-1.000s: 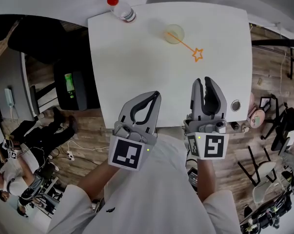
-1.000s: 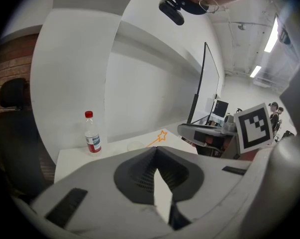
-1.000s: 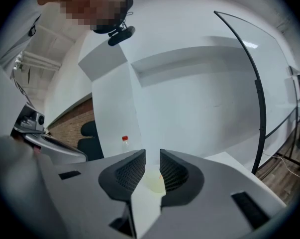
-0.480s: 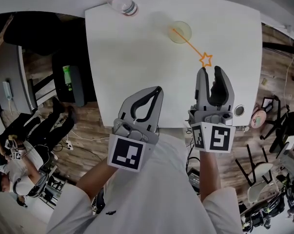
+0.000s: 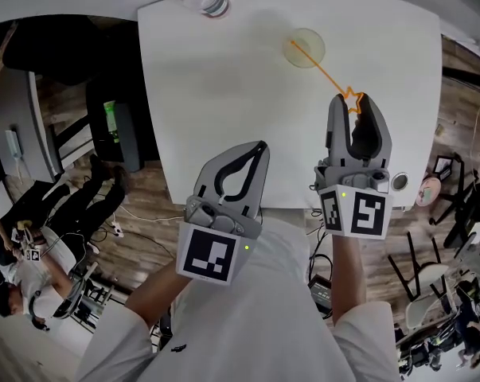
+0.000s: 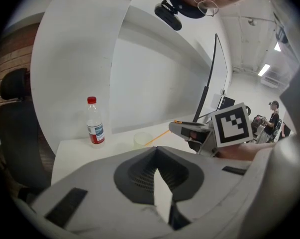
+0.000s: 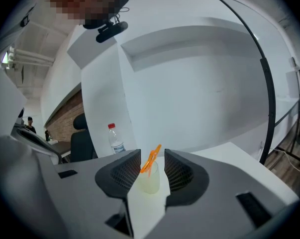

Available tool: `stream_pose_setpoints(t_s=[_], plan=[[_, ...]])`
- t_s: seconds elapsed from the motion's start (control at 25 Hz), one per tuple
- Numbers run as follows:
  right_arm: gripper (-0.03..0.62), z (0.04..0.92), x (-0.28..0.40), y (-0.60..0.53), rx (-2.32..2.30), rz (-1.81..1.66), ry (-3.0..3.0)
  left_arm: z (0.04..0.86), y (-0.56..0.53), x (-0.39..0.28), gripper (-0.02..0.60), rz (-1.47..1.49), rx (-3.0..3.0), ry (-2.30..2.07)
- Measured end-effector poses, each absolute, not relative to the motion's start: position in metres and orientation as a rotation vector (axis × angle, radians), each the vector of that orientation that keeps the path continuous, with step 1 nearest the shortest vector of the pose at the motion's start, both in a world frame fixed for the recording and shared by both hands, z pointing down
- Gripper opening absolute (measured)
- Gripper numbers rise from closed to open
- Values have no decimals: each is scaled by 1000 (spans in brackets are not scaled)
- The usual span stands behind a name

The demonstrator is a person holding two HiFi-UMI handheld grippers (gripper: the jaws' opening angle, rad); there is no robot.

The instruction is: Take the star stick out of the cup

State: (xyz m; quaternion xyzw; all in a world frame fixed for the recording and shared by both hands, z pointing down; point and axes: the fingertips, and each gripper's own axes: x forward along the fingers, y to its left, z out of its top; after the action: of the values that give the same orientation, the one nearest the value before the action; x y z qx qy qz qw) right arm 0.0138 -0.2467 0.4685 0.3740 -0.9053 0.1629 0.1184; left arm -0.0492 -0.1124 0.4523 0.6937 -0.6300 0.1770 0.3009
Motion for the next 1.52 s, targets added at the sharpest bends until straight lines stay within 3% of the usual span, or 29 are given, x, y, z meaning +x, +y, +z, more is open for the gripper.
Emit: stream_pose_setpoints(t_s=[0.08,0.2,0.32,1.52], plan=[[135,471,13,-248,1097,476,-2640,453,-113,-49,-6,472,1842,-1668],[46,469,15,-251,1105,461,-2642,453,-114,-48,-6,475,1841,-1658],[23,466,14,-250,1098,455,-2645,451,-114,-50,-6,476,1846,-1654],[21,368,23,-188,1219,244,-2693,392,-62,-73,-6,398,1964,-1722]])
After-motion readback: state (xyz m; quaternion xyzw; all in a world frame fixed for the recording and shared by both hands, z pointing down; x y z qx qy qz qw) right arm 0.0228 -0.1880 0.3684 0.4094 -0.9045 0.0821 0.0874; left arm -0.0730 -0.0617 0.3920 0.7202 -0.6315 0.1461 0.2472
